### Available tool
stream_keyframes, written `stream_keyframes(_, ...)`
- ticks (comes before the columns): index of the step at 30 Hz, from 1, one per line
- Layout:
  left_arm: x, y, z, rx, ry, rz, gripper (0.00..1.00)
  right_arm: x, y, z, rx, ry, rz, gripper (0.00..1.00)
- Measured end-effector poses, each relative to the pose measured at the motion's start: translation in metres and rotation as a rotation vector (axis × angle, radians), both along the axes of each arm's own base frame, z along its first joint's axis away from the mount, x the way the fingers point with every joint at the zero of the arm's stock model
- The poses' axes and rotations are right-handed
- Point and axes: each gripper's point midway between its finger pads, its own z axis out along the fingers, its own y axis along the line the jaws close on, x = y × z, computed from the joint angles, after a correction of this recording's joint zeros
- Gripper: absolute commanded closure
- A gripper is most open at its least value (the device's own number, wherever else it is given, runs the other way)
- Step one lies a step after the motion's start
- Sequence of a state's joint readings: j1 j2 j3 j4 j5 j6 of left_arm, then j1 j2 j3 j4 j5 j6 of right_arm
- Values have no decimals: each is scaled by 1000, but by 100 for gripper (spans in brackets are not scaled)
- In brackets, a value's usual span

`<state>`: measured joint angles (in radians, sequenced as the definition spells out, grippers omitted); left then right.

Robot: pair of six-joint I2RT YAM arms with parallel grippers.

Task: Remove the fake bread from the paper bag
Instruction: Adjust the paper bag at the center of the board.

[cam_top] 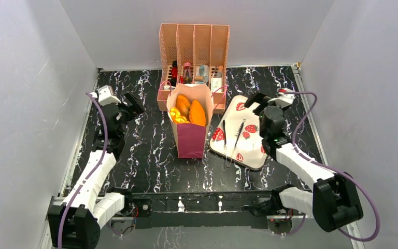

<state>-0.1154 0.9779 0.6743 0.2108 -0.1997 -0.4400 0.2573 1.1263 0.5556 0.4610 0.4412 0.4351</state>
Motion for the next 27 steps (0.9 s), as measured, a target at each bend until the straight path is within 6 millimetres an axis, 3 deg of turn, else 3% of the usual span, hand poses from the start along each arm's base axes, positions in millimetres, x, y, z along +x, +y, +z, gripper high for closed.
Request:
stream_keyframes(2, -8, 0, 4, -12, -1, -3, 2, 0, 19, 9, -68, -17, 12, 2)
stream_keyframes(5, -27, -1, 32, -26, -84, -13, 2, 7, 43, 17, -109, -30, 28, 2)
stream_keyframes(9, -60, -4, 79, -48, -269, -48, 2, 20, 48, 25, -101, -60, 19, 2)
stream_keyframes(12, -70, -10, 84, -49, -312, -90, 2, 23, 55, 36, -92, -105, 55, 4)
stream_keyframes(16, -70, -23, 75, -39, -284, -163, 2, 31, 62, 40, -100, -76, 82, 5)
stream_keyframes(22, -69, -51, 55, -39, -198, -305, 2, 27, 65, 12, -95, 42, 95, 6)
stream_keyframes(27, -72, -72, 67, -47, -193, -421, 2, 11, 59, -28, -100, 159, 92, 6)
